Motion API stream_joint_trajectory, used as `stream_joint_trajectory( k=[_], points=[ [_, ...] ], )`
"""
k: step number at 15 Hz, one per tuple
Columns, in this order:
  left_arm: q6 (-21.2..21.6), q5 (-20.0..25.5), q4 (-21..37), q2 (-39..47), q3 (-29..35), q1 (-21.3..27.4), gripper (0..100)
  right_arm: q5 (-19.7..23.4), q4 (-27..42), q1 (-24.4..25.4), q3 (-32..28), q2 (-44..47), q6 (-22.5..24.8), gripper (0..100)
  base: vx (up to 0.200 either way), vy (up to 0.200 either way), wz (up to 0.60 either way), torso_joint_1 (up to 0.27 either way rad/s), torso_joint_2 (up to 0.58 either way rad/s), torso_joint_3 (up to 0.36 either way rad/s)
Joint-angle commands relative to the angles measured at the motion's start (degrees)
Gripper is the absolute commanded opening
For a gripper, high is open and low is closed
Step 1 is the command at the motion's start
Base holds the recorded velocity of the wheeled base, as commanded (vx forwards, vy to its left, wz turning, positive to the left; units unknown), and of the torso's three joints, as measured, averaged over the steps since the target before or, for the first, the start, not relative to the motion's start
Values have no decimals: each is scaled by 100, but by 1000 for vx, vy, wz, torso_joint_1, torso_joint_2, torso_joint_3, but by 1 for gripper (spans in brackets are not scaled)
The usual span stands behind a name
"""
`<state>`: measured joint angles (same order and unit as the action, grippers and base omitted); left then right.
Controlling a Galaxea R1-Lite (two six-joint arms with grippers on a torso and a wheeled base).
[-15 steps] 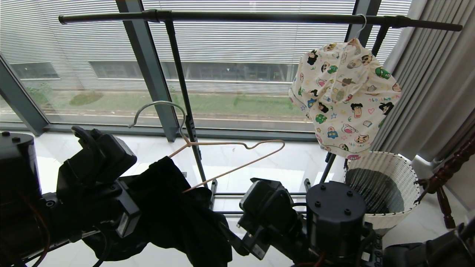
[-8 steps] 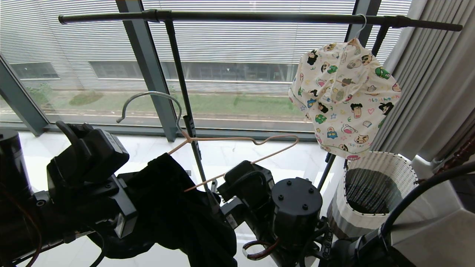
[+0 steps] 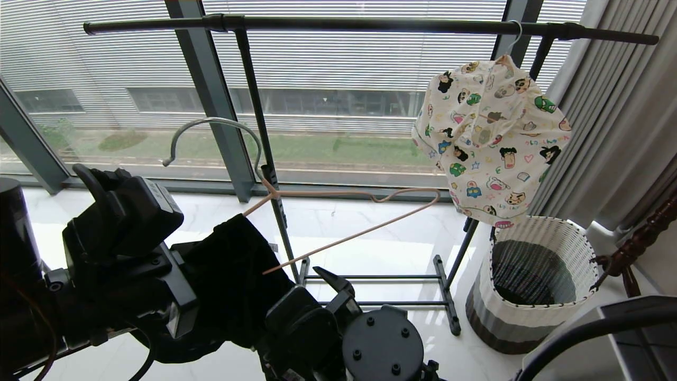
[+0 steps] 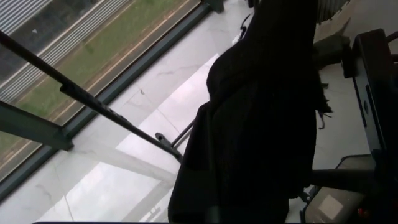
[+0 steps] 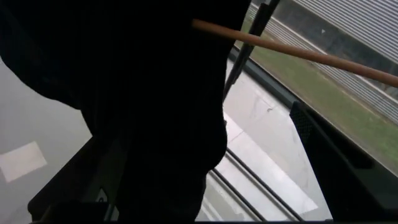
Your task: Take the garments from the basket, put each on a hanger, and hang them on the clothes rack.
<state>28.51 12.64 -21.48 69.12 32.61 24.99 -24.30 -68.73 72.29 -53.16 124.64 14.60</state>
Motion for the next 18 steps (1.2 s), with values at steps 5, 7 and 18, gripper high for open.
stream_joint_trajectory(
  k=[5,7,18],
  points=[
    [-329,-16,3,-250,79,182,0,-462,-211,-365,-10,254,-265,100,0,0,0,0,0,0],
    [-285,-7,3,-382,-27,234,0,-682,-211,-470,-10,219,-625,100,0,0,0,0,0,0],
    [-285,-16,3,-399,0,507,0,-708,-211,-1340,535,-106,-643,100,0,0,0,0,0,0]
  ],
)
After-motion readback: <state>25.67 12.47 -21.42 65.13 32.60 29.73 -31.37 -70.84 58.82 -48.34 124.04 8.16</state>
